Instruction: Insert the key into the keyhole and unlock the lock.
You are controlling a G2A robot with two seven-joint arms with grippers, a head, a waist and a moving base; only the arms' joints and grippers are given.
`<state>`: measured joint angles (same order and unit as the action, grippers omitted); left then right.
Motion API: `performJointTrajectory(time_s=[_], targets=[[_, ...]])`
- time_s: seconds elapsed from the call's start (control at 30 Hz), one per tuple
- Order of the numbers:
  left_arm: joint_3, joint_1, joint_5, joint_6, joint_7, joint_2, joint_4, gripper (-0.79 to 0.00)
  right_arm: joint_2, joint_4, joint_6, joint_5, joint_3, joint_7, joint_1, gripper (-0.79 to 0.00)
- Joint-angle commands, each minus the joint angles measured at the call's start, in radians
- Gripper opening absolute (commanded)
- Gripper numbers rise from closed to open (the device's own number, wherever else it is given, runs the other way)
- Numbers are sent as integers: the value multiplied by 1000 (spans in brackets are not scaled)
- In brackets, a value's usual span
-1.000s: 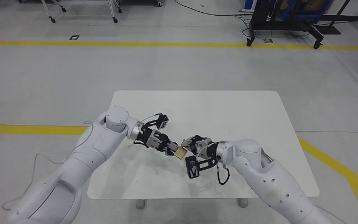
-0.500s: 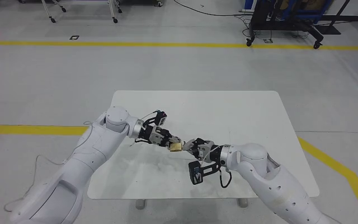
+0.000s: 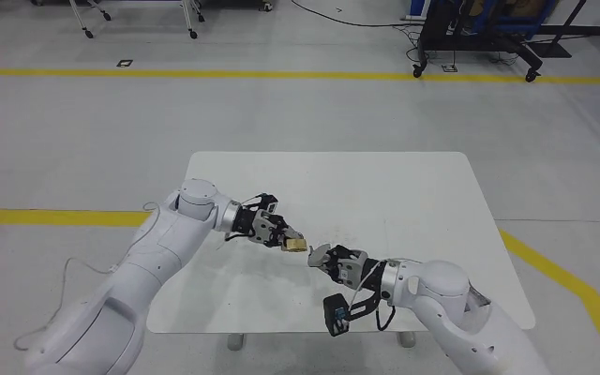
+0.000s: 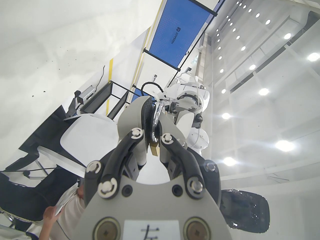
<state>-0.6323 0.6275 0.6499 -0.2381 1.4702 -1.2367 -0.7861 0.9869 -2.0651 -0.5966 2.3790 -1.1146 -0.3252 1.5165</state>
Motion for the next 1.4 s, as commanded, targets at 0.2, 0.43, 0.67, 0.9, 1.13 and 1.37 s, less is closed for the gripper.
performJointTrajectory(time_s=[0.2,0.43,0.67,0.9,1.13,1.37], targets=[[9,-9,-4,-4,0,-18,29,-785,10,32,-14,4,72,13,-54,-785],[6,-13,-9,4,-8,-27,48,-785,17,44,-7,-11,93,58,-77,-785],[-23,4,0,26,-142,-31,43,-785,22,22,46,-19,93,160,-53,-785],[-45,13,-1,13,-160,-27,30,-785,30,20,52,-6,118,244,-53,-785],[-55,16,-19,3,-157,-26,25,-785,43,56,45,-42,141,270,-92,-785],[-58,18,-40,0,-158,-28,19,-785,49,56,48,-38,155,309,-99,-785]])
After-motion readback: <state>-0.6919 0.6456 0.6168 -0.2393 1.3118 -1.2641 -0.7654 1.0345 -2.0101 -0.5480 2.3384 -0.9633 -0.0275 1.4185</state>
